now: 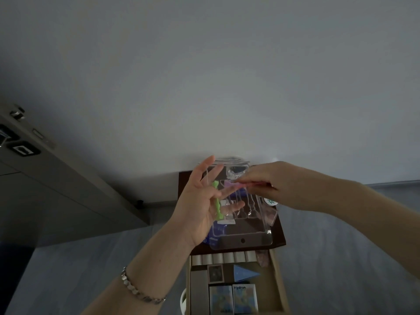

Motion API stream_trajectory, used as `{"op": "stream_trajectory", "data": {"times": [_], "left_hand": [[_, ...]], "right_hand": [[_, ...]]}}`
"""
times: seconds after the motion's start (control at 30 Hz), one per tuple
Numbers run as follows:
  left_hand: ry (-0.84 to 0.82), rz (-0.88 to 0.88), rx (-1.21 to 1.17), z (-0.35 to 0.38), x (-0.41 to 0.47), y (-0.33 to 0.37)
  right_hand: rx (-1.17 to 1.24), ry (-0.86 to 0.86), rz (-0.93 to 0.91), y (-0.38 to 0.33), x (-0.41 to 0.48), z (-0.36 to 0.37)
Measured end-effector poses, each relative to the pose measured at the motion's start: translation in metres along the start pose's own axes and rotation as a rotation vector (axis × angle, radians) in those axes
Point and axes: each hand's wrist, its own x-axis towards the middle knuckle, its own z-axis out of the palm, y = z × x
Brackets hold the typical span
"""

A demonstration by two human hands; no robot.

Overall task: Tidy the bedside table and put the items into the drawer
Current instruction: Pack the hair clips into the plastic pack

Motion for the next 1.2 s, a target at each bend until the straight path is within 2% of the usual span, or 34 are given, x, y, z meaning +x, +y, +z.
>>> {"op": "stream_trajectory", "data": {"times": [0.2, 0.3, 0.4, 0.73, 0.83, 0.93, 1.07, 1.13, 1.2], "left_hand": [[0.002, 0.057, 0.070, -0.005, -0.003, 0.000], [0.066, 0.038, 0.045, -0.006, 0.000, -0.002], [0.070, -0.029, 0.005, -0.009, 0.000, -0.003], [-0.327, -0.103, -0.030, -0.019, -0.004, -0.006], [-0.313, -0.089, -0.049, -0.019, -0.003, -0.005], [-0.150, -0.081, -0.069, -0.019, 0.001, -0.008], [0.000, -0.049, 0.013, -0.021, 0.006, -0.016], [0.024, -0.043, 0.054, -0.019, 0.007, -0.019], [0.045, -0.028, 0.103, -0.015, 0.009, -0.023]], "right_hand": [[-0.118, -0.058, 0.016, -0.005, 0.004, -0.006], [-0.232, -0.040, -0.077, -0.010, 0.007, -0.004], [-0.261, 0.076, -0.263, -0.012, 0.010, 0.001], [-0.223, 0.089, -0.352, -0.006, 0.016, 0.014], [-0.004, 0.215, -0.195, -0.006, 0.012, 0.012], [0.403, 0.292, 0.106, -0.002, 0.009, 0.010], [0.859, 0.222, 0.427, 0.005, 0.009, 0.016], [0.907, 0.177, 0.499, 0.005, 0.008, 0.023], [0.816, 0.171, 0.489, 0.004, 0.005, 0.028]]}}
